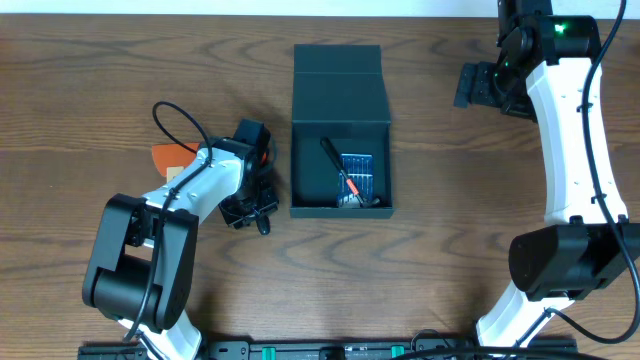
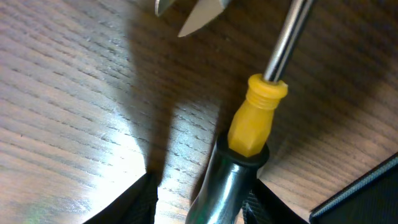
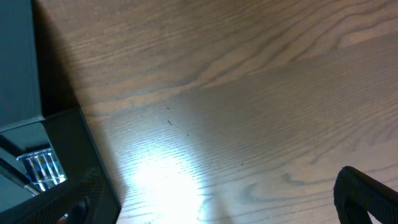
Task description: Pack container
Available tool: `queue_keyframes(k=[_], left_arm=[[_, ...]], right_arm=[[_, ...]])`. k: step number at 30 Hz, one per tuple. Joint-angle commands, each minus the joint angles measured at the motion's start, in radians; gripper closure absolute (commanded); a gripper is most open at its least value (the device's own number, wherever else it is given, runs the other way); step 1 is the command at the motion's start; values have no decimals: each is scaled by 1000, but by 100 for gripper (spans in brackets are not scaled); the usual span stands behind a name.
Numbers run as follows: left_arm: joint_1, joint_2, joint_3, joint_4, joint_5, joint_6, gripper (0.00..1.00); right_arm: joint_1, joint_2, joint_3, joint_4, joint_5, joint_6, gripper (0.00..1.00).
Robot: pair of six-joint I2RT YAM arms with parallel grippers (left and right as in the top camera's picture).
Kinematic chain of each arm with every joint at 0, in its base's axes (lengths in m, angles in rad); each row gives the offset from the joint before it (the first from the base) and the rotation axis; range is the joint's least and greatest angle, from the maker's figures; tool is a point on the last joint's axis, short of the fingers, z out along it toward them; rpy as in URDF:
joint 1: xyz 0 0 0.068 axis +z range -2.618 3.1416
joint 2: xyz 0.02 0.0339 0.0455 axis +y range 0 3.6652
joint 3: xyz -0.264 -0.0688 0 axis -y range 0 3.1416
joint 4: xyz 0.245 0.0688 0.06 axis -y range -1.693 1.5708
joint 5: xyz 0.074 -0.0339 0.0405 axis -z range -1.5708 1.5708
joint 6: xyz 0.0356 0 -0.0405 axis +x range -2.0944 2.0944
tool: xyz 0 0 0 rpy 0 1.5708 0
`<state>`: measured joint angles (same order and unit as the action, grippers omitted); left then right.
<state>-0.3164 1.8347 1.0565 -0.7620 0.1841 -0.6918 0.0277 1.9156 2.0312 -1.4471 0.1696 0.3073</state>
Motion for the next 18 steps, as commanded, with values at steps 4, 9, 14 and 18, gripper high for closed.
queue_keyframes(k=[4, 9, 14, 18], left_arm=[[-2, 37, -19, 8, 6, 50, 61], [-2, 37, -19, 8, 6, 71, 76], [-2, 37, -19, 15, 6, 85, 76], [-2, 37, -19, 19, 6, 140, 91]], right_arm=[[-1, -7, 18, -2, 10, 14, 1], [-1, -7, 18, -2, 10, 14, 1], [-1, -7, 18, -2, 10, 14, 1], [-1, -7, 18, -2, 10, 14, 1]])
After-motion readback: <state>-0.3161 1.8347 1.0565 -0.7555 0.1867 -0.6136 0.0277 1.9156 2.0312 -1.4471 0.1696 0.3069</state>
